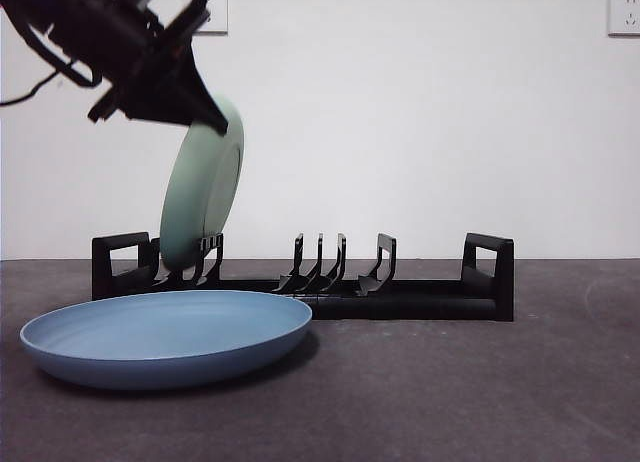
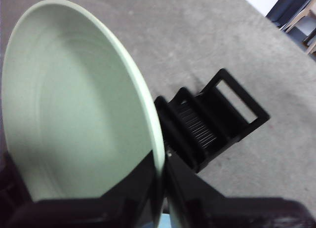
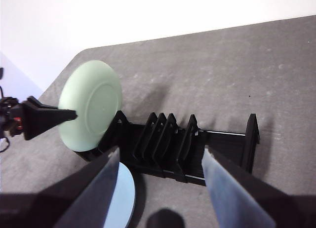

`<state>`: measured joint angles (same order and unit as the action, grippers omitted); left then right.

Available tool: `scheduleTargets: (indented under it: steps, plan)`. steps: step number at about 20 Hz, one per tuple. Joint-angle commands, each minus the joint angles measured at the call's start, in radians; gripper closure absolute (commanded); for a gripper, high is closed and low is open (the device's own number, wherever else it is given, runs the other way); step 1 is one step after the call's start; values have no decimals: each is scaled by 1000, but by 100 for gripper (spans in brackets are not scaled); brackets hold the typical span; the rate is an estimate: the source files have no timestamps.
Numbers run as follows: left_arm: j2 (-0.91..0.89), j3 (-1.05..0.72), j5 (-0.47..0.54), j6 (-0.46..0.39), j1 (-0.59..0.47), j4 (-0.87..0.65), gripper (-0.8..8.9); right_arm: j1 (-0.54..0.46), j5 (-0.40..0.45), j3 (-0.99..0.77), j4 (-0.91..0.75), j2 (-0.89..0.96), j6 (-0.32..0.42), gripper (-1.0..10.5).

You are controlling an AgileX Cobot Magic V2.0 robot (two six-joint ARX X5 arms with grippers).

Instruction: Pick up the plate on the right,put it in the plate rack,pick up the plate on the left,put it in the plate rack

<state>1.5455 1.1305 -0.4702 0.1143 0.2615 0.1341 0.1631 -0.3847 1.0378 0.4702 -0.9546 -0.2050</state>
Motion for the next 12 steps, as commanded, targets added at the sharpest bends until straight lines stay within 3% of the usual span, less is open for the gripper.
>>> scheduleTargets:
  steps: [1,9,12]
  plan:
    - [22,-5,0,-2,-2,-4,822,1,2,0,-13,-3,4,663]
    - [24,-5,-8,-19,1,138,803,0,32,0,-11,-7,4,663]
    - [22,-4,-6,-45,1,181,558,1,24,0,-11,-14,3,664]
